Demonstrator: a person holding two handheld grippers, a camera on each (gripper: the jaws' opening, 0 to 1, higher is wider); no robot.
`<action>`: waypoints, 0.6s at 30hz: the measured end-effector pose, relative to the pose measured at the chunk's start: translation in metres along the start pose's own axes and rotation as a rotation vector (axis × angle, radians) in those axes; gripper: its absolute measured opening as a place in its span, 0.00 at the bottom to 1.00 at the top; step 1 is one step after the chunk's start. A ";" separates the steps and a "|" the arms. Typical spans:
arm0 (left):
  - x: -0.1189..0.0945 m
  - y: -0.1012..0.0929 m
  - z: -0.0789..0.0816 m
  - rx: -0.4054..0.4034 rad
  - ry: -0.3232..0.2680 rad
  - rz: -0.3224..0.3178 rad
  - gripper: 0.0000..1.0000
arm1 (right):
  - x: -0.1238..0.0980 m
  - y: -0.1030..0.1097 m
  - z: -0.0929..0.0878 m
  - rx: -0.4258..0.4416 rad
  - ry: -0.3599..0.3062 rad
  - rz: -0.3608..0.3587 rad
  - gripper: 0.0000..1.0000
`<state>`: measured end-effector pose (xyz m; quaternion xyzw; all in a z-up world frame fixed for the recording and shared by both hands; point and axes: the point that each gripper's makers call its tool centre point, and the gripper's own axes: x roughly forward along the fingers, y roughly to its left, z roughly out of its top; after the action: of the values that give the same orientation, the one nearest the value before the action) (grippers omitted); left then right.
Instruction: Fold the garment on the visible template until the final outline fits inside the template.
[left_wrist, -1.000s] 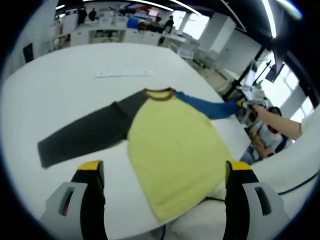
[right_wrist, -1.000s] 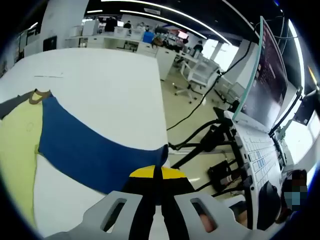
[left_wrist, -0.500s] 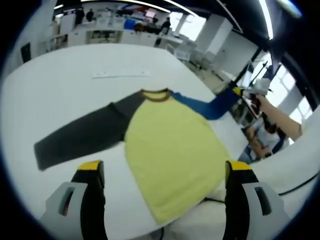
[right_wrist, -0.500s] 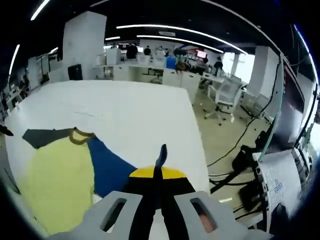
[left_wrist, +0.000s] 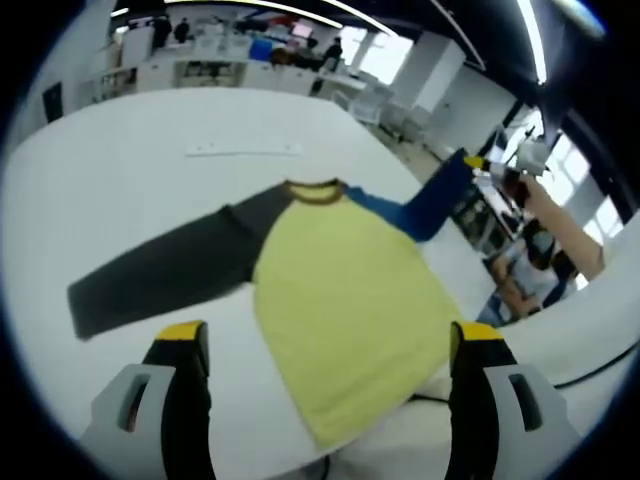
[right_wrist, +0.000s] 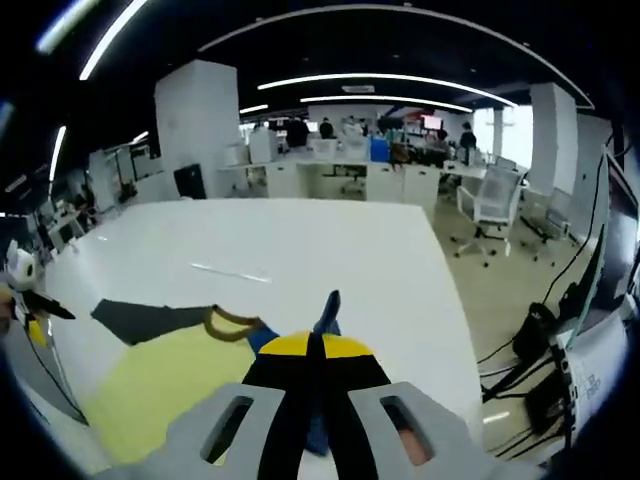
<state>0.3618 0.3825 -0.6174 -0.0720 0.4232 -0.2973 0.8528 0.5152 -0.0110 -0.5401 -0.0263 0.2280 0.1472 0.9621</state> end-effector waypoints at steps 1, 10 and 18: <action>0.000 0.000 0.000 0.000 0.000 0.000 0.96 | 0.001 0.003 0.001 -0.006 -0.002 0.008 0.02; 0.000 0.001 -0.002 -0.015 -0.014 -0.003 0.96 | 0.012 0.041 0.018 -0.032 -0.020 0.099 0.02; 0.000 0.000 -0.003 -0.027 -0.023 -0.005 0.96 | 0.028 0.072 0.018 -0.070 -0.003 0.170 0.02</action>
<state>0.3597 0.3830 -0.6199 -0.0881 0.4172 -0.2928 0.8558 0.5252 0.0678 -0.5349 -0.0402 0.2229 0.2362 0.9450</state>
